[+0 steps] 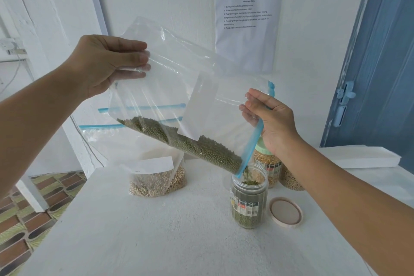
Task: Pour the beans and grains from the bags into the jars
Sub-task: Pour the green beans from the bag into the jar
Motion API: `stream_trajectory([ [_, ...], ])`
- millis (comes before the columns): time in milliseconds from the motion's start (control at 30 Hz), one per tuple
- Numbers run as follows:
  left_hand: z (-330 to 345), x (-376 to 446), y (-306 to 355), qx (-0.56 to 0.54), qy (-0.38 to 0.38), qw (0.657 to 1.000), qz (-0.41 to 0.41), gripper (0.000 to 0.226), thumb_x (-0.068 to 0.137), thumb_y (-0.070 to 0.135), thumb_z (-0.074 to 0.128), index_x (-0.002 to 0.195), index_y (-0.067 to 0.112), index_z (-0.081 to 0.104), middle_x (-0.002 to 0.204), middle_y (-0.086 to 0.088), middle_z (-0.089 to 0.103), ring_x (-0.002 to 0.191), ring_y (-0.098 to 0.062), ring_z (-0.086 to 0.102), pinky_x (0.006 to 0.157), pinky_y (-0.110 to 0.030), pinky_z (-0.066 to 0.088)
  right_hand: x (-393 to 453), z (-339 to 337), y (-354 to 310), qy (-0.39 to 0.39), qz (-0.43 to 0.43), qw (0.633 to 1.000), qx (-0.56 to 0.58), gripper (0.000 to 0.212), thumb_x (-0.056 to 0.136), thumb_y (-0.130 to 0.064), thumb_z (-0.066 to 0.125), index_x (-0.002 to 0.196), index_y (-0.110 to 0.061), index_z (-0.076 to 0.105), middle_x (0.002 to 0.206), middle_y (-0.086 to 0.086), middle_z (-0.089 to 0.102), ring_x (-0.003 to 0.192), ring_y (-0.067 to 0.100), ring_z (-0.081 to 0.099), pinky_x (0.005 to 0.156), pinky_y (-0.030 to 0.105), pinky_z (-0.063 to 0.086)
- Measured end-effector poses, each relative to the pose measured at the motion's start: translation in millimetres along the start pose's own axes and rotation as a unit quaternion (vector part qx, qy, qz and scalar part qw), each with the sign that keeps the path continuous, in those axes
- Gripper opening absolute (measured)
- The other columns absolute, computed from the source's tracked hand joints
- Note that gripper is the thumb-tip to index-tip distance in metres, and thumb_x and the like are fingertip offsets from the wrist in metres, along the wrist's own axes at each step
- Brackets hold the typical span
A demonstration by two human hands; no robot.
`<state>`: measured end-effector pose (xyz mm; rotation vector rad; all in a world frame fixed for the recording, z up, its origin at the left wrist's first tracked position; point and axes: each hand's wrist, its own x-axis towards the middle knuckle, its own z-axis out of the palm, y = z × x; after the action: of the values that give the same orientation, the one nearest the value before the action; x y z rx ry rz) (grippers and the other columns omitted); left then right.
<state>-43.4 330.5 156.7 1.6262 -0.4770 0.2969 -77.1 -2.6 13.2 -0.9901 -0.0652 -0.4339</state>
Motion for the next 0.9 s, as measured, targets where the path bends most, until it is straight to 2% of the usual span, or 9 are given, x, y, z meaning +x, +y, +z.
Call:
stream_trajectory([
  [567,-0.9,-3.4,-3.1,-0.007,0.002,1.000,-0.005,0.035,0.078,0.003,0.081,0.113,0.005,0.076,0.106,-0.012,0.080,0.092,-0.026,0.079,0.082,-0.034,0.064,-0.6,-0.5,1.4,-0.004,0.005,1.000,-0.002,0.026,0.087,0.007,0.074,0.110,-0.006,0.077,0.107,0.007,0.079,0.093,0.031,0.077,0.083,0.033,0.062],
  [900,-5.3,-5.0,-5.1,-0.006,0.002,1.000,-0.007,0.034,0.076,0.003,0.082,0.110,0.007,0.077,0.107,-0.012,0.079,0.093,-0.027,0.079,0.082,-0.035,0.064,1.1,-0.1,3.4,-0.009,0.005,1.000,-0.005,0.028,0.087,0.006,0.075,0.112,-0.006,0.076,0.113,0.010,0.078,0.096,0.033,0.077,0.085,0.034,0.062],
])
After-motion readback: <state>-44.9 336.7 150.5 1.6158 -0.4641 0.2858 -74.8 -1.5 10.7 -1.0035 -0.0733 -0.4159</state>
